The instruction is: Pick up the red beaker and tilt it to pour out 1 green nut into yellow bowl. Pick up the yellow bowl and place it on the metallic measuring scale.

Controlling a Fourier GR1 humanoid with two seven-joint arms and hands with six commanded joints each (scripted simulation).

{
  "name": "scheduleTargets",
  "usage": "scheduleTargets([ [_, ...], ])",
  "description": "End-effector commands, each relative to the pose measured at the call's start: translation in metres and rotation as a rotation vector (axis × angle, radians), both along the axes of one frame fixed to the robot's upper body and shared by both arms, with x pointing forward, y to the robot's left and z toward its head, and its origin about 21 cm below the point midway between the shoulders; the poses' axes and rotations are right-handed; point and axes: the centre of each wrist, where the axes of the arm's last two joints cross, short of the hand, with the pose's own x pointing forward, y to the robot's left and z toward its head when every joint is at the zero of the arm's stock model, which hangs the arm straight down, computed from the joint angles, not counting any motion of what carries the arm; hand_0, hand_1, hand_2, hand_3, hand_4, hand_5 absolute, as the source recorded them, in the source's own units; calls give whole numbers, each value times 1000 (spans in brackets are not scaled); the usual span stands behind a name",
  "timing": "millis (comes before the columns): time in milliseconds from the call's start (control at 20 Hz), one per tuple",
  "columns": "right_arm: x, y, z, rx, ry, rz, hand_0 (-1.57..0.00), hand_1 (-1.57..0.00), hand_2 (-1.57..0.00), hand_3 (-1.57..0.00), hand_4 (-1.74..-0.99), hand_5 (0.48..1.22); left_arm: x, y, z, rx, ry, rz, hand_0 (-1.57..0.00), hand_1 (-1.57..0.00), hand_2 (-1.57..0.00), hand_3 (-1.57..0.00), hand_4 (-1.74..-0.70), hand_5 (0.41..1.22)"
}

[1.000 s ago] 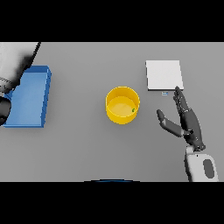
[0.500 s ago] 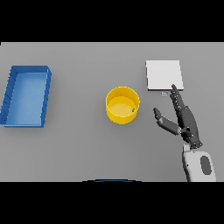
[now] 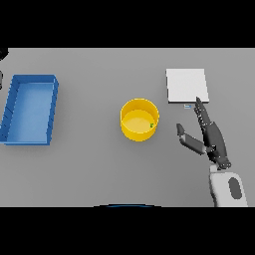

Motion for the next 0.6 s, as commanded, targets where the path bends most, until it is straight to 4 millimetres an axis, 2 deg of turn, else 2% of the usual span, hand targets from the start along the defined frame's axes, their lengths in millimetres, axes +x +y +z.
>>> scheduleTargets([
  [0, -2, 1, 1, 8, -1, 8, 1, 1, 1, 1, -1304, 700, -5, 2, -5, -4, 2, 27, -1571, -1571, -1571, -1508, -1740, 1221],
  [50, -2, 3, 1, 7, 0, 5, 1, 1, 1, 1, -1304, 707, -10, 0, -12, -10, 9, 36, -1571, -1571, -1571, -1521, -1740, 1221],
  [250, -4, -3, -1, -9, -2, 0, 1, 1, 1, 1, -1315, 722, -34, 9, -29, -13, -11, 51, -1571, -1571, -1571, -1386, -1740, 1221],
  [350, -4, 0, -1, -20, 4, 0, 1, 1, 1, 1, -1327, 724, -39, 4, -37, -30, -28, 47, -1571, -1571, -1571, -1340, -1738, 1221],
  [450, -6, -2, -1, -10, 6, 2, 1, 1, 1, 1, -1335, 725, -44, 6, -43, -41, -33, 61, -1571, -1571, -1571, -1319, -1737, 1146],
  [550, -3, -2, 1, -16, 2, -5, 1, 1, 1, 1, -1332, 729, -51, 1, -49, -58, -35, 41, -1571, -1571, -1571, -1410, -1633, 1041],
])
